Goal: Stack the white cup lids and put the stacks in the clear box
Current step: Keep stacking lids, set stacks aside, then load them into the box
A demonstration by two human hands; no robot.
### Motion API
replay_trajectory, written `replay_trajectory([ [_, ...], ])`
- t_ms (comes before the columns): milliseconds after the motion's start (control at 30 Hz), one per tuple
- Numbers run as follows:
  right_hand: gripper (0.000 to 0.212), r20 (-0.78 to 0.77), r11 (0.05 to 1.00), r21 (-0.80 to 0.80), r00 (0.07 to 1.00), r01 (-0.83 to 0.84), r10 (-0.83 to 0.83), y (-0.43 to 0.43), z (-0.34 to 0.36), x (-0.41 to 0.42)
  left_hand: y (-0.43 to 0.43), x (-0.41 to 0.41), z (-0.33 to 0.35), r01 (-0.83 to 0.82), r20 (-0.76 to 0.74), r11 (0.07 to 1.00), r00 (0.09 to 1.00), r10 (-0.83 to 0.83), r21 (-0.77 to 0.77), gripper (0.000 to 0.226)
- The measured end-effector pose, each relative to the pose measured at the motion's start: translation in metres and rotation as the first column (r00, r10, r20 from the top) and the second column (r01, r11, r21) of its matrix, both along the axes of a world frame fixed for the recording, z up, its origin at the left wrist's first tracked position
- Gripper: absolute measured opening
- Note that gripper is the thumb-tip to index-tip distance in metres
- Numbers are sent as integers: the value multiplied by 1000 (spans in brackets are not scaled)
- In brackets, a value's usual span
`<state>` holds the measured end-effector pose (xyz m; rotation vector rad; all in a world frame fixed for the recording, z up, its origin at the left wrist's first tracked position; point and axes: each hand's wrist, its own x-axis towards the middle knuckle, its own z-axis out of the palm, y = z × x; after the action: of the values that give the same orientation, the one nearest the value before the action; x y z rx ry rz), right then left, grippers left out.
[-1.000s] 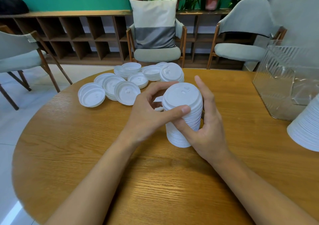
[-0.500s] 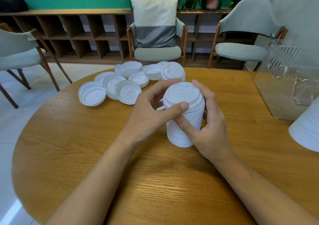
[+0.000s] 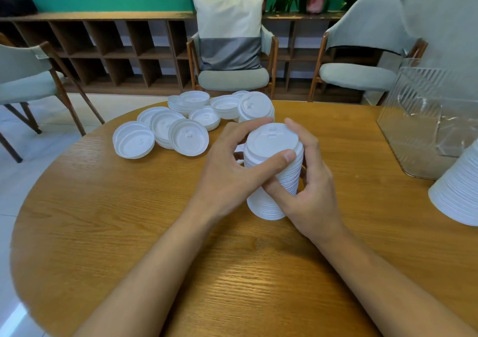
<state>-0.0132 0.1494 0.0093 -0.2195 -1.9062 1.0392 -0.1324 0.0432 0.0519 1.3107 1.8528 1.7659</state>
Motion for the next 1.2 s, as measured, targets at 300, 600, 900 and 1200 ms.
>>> replay_trajectory([
  [300,74,18,1000,16,1000,15,-16,0,0,0,2,7,-1,19,124,1000,992,-18,-9,50],
  [600,72,43,999,37,999,14,-16,2,-2,0,-3,5,-4,107,169,994,980,-107,9,46],
  [900,74,60,999,47,998,-26,23,3,-4,-1,-5,0,-3,165,144,986,976,-164,6,53],
  [1200,96,166,996,93,986,0,-15,3,-6,4,1,2,-23,122,43,990,991,-125,64,48],
])
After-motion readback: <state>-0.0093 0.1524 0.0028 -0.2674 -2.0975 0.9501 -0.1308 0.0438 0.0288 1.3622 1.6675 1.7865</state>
